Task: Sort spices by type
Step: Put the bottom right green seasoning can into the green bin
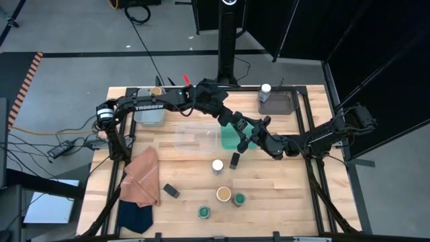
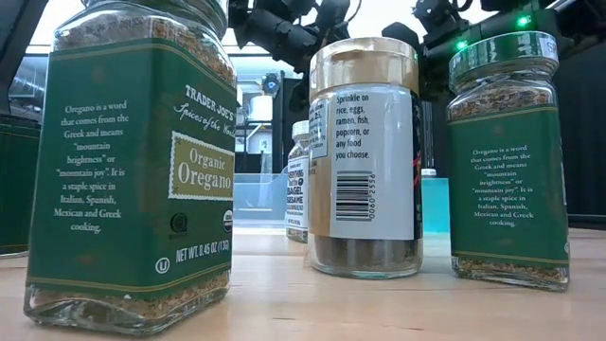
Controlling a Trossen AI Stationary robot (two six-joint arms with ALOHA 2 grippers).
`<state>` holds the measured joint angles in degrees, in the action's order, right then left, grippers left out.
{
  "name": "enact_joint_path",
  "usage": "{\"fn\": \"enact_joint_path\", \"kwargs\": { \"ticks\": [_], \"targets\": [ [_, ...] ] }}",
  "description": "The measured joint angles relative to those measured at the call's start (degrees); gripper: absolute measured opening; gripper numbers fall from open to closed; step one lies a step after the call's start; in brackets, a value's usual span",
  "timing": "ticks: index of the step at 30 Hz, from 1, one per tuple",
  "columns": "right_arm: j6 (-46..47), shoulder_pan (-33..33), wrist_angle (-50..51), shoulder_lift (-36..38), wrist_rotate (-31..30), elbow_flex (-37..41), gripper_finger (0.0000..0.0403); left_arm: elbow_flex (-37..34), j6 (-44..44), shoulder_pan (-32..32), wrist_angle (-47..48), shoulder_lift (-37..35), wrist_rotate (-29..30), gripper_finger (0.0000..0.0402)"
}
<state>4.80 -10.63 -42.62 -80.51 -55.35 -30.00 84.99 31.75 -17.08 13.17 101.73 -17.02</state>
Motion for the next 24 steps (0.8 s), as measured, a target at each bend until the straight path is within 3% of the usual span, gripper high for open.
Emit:
{"fn": "enact_joint_path", "kwargs": {
  "ticks": [9, 24],
  "targets": [
    [-0.4, 0.1, 0.1, 0.0, 0.2, 0.0, 0.0279, 0.0, -0.1, 0.8, -0.1, -0.1, 0.5, 0.0255],
    [-0.2, 0.1, 1.6, 0.0, 0.0, 0.1, 0.0280, 0.1, 1.5, 1.1, -0.5, 1.7, 0.3, 0.0217]
  ]
}}
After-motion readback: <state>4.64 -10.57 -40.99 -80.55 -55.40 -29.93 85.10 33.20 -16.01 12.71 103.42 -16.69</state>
